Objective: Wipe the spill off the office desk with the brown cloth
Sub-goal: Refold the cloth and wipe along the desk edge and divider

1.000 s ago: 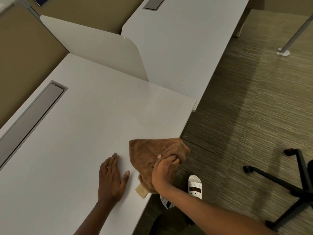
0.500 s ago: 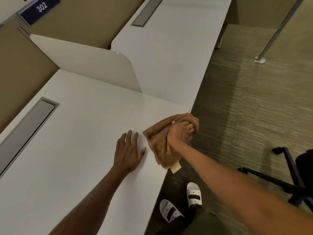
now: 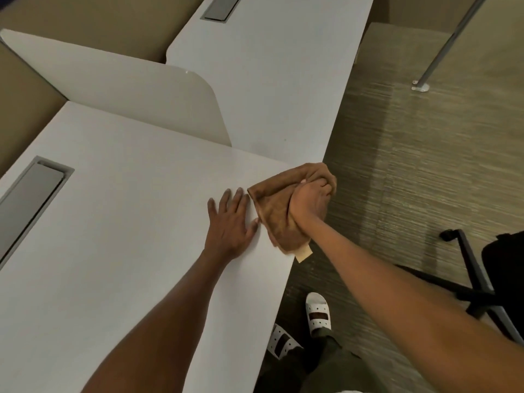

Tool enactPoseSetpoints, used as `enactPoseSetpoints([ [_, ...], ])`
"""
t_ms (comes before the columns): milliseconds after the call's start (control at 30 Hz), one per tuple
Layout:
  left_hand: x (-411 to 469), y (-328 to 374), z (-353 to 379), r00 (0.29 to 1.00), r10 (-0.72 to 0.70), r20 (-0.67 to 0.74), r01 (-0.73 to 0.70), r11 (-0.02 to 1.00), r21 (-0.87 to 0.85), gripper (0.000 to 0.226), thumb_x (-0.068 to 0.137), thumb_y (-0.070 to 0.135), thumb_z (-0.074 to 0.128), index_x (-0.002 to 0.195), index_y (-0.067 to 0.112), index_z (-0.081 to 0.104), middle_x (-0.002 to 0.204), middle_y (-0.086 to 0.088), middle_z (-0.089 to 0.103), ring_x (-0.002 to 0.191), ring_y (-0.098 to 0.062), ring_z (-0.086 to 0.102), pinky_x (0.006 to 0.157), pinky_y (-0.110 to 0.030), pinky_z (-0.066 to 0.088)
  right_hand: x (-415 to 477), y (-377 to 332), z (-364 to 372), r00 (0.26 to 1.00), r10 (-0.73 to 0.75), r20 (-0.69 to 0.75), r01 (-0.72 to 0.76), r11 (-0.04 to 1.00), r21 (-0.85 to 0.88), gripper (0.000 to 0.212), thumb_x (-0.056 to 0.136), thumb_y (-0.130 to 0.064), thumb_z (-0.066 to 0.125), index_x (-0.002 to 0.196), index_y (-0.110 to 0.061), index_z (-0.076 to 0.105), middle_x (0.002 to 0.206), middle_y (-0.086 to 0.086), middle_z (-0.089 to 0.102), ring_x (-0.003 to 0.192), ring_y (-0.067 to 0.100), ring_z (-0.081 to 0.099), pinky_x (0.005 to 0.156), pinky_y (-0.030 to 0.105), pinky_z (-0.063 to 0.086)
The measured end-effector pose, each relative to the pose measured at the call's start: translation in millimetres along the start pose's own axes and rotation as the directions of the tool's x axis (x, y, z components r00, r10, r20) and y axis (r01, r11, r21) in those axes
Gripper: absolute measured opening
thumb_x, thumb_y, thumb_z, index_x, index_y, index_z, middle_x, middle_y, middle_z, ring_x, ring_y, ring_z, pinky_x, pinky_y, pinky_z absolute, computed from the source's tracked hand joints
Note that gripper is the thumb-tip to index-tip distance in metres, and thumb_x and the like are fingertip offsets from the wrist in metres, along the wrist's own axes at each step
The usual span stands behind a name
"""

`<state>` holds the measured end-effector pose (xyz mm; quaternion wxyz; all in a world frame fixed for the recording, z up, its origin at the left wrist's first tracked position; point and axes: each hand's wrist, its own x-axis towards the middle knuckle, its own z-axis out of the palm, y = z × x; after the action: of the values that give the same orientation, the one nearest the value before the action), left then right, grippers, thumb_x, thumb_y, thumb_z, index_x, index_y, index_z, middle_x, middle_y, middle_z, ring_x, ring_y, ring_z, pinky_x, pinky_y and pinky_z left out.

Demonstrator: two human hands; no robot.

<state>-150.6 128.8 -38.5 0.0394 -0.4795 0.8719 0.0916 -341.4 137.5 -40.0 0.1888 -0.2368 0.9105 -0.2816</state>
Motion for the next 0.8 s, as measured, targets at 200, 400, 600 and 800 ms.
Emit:
enactPoseSetpoints([
  [200, 0.2, -0.1, -0.7, 1.000, 0.003, 0.015, -0.003, 1.000, -0.023, 0.067, 0.095, 0.054, 0.024, 0.149, 0.016, 0.021, 0.158, -0.008, 0.024, 0.146, -0.031, 0.014, 0.113, -0.063, 0.012, -32.3, 12.1, 4.7, 1.000, -0.006, -0.025, 0.003, 0.994, -0.105, 0.043, 0.099, -0.031, 0.042, 0.127, 0.001, 0.042, 0.125, 0.022, 0.051, 0.107, 0.034, 0.054, 0.087, 0.041, 0.047],
  [400, -5.3, -1.1, -5.8, 0.998, 0.017, -0.054, -0.026, 0.988, -0.155, 0.061, 0.091, 0.038, 0.017, 0.143, 0.011, 0.035, 0.154, -0.010, 0.032, 0.144, -0.031, 0.019, 0.113, -0.062, 0.013, -90.6, 37.8, 6.1, 0.998, -0.061, 0.014, 0.062, 0.991, -0.118, 0.036, 0.097, -0.027, 0.044, 0.120, 0.001, 0.045, 0.112, 0.019, 0.054, 0.094, 0.029, 0.055, 0.082, 0.038, 0.050],
  [600, -9.2, -5.9, -3.2, 0.991, 0.008, -0.135, -0.045, 0.962, -0.271, 0.067, 0.087, 0.036, 0.020, 0.141, 0.002, 0.038, 0.151, -0.014, 0.036, 0.143, -0.032, 0.023, 0.116, -0.057, 0.009, -160.9, 63.3, -3.5, 0.988, -0.130, 0.087, 0.136, 0.988, -0.069, 0.034, 0.097, -0.025, 0.044, 0.117, 0.002, 0.048, 0.104, 0.017, 0.056, 0.079, 0.016, 0.045, 0.070, 0.023, 0.039],
  [800, -9.3, -4.0, -2.9, 0.990, 0.000, -0.142, -0.040, 0.959, -0.280, 0.067, 0.087, 0.037, 0.022, 0.140, 0.001, 0.040, 0.150, -0.014, 0.037, 0.143, -0.031, 0.023, 0.116, -0.057, 0.009, -186.8, 77.0, -12.4, 0.970, -0.115, 0.215, 0.113, 0.993, 0.020, 0.050, 0.101, -0.027, 0.039, 0.140, 0.002, 0.029, 0.135, 0.017, 0.044, 0.111, 0.021, 0.051, 0.089, 0.014, 0.026],
])
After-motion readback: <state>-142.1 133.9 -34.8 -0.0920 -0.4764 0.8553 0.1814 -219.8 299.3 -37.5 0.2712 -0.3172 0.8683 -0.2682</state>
